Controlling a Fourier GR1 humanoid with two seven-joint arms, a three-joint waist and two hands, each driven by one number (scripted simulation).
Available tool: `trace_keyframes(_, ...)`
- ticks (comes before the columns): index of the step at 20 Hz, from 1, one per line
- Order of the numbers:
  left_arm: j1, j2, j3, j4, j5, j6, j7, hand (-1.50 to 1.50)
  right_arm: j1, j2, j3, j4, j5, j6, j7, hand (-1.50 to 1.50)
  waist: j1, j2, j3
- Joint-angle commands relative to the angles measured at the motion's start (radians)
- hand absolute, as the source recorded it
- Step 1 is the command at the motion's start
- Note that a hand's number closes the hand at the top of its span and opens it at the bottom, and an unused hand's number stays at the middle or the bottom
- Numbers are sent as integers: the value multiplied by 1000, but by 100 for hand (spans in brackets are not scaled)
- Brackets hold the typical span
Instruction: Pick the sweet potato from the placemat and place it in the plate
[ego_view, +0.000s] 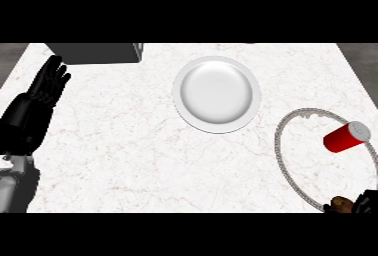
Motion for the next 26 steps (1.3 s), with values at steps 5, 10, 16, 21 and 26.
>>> trace_keyframes(5,-52,-39,-30,56,-30,9,-3,0,-33,41,164,-322,50,-25,-22,150,24,8,2)
trace_keyframes(10,-51,-31,-40,9,-34,-8,14,0,-237,138,295,-341,103,-3,46,150,49,9,2)
trace_keyframes(16,-24,-32,0,24,-16,-39,-11,0,-540,207,293,-134,98,62,101,150,48,11,3)
trace_keyframes(21,-25,-19,32,11,0,-64,1,0,-788,208,244,60,16,47,190,150,50,11,3)
trace_keyframes(26,-46,-50,11,51,-34,-50,-34,0,-970,209,70,337,-129,-69,90,150,53,14,3)
